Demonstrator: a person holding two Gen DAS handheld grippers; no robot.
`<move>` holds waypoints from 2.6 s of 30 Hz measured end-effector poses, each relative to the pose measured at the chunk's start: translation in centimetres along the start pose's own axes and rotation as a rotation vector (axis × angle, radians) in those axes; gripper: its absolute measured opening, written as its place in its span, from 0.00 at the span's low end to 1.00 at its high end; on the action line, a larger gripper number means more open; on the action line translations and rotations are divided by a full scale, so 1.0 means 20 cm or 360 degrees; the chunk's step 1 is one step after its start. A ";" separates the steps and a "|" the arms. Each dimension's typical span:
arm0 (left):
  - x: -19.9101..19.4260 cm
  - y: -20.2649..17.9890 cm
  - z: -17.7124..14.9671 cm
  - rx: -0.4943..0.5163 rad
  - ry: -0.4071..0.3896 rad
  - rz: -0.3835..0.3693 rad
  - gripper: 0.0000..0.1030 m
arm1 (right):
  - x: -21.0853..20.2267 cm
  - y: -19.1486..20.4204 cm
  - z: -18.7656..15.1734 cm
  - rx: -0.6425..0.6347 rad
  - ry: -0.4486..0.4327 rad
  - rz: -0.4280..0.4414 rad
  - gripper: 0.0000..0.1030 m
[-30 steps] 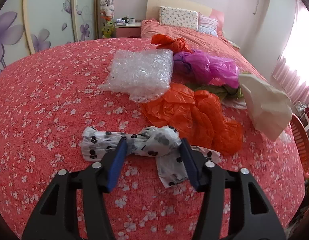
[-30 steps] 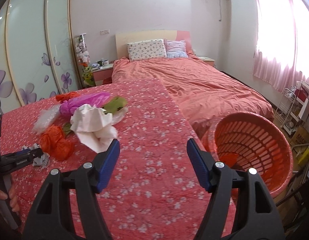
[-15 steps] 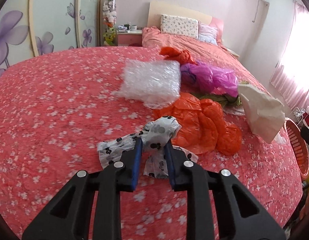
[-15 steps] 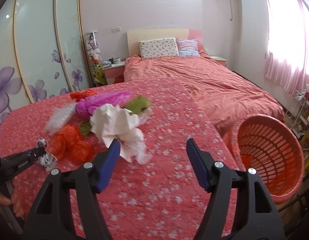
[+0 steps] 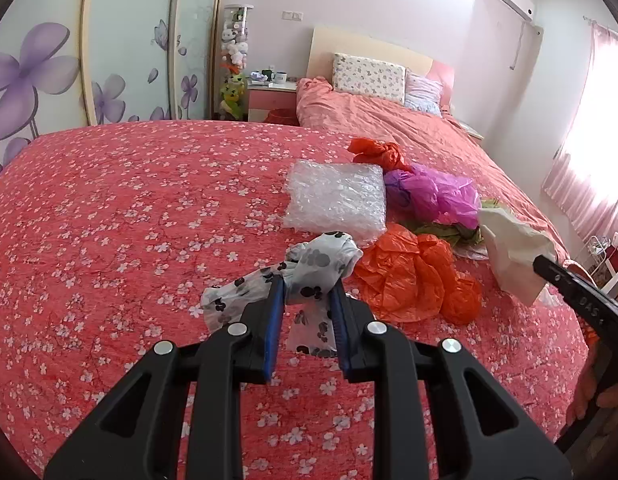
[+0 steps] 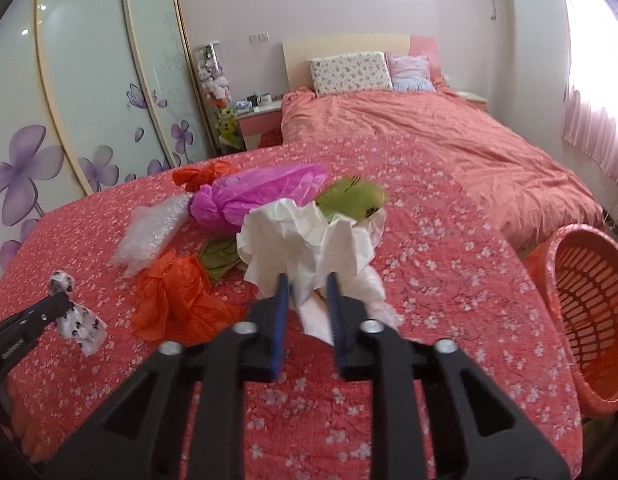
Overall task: Collect trash
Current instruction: 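Grasp the patterned cloth with the left gripper while the right gripper grasps white paper, then carry the cloth and white paper over the orange basket and open both grippers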
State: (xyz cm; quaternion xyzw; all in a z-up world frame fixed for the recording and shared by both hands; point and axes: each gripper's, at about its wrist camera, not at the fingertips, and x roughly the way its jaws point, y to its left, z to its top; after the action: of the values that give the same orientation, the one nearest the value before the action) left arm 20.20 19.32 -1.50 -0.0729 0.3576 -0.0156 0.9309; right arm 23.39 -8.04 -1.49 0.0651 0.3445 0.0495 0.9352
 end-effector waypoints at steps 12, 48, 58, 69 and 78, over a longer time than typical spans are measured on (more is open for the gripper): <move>-0.03 -0.08 0.01 0.0036 -0.0020 -0.0034 0.23 | -0.31 -0.06 0.05 0.0013 -0.0236 0.0119 0.06; -0.15 -1.07 0.08 0.0443 -0.0139 -0.0460 0.23 | -0.70 -0.79 -0.08 0.0276 -0.0433 -0.0263 0.07; -0.11 -1.40 0.03 0.0512 -0.0094 -0.0657 0.23 | -0.75 -1.01 -0.16 0.0376 -0.0452 -0.0381 0.07; -0.04 -1.79 -0.06 0.0650 -0.0054 -0.0868 0.23 | -0.76 -1.28 -0.24 0.0500 -0.0478 -0.0499 0.07; 0.04 -2.02 -0.16 0.0733 0.0011 -0.0977 0.23 | -0.74 -1.47 -0.27 0.0573 -0.0488 -0.0543 0.07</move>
State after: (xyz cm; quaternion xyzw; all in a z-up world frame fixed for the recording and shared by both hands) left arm 19.68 -21.03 1.55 0.0344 0.3093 -0.3738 0.8737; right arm 9.96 -38.54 -0.70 0.1778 0.2082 -0.1810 0.9446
